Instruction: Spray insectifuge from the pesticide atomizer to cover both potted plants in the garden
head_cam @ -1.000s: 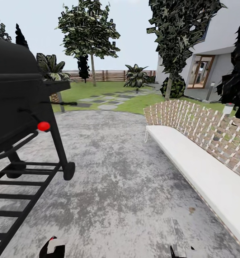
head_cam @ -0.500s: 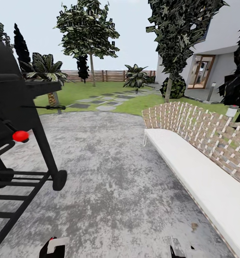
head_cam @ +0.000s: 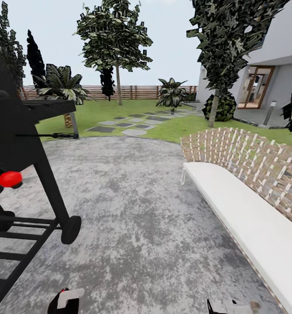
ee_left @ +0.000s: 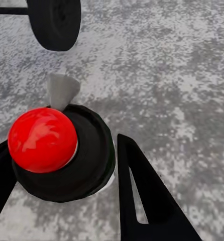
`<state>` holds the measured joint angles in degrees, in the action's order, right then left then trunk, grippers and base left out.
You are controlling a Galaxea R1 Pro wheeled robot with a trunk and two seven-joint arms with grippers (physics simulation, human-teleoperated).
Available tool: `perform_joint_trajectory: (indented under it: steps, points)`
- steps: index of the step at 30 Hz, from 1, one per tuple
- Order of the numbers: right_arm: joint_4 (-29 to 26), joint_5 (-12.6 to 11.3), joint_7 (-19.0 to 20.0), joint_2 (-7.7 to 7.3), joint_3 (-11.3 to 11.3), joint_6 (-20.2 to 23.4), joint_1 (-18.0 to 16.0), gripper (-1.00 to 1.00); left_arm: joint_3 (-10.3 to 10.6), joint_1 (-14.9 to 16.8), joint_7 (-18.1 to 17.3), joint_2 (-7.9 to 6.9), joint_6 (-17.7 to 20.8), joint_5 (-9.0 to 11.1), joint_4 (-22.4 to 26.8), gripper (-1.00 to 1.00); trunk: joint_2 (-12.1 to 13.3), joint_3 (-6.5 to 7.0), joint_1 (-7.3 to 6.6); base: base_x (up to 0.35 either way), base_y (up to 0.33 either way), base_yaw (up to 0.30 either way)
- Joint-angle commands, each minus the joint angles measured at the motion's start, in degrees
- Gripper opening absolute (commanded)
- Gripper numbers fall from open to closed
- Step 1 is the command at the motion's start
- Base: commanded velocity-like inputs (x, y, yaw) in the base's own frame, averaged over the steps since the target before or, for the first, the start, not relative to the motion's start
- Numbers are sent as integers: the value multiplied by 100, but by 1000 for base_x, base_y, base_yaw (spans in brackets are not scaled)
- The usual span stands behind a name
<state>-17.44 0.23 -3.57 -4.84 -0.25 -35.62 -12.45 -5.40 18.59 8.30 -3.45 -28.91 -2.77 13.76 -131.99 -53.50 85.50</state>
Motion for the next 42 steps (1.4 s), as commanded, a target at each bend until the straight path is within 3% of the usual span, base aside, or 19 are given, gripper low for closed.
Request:
perform_joint_trajectory:
  steps: [1, 42]
  points:
    - [4, 4, -12, 0, -1, -17, -3, 100, -23, 4, 12, 2, -19, -31, -5, -100, -2, -5, 2, 338, 0, 4]
    - [4, 4, -11, 0, 7, -15, -3, 100, -23, 4, 5, 2, -19, -31, -5, -100, -2, -5, 2, 338, 0, 0]
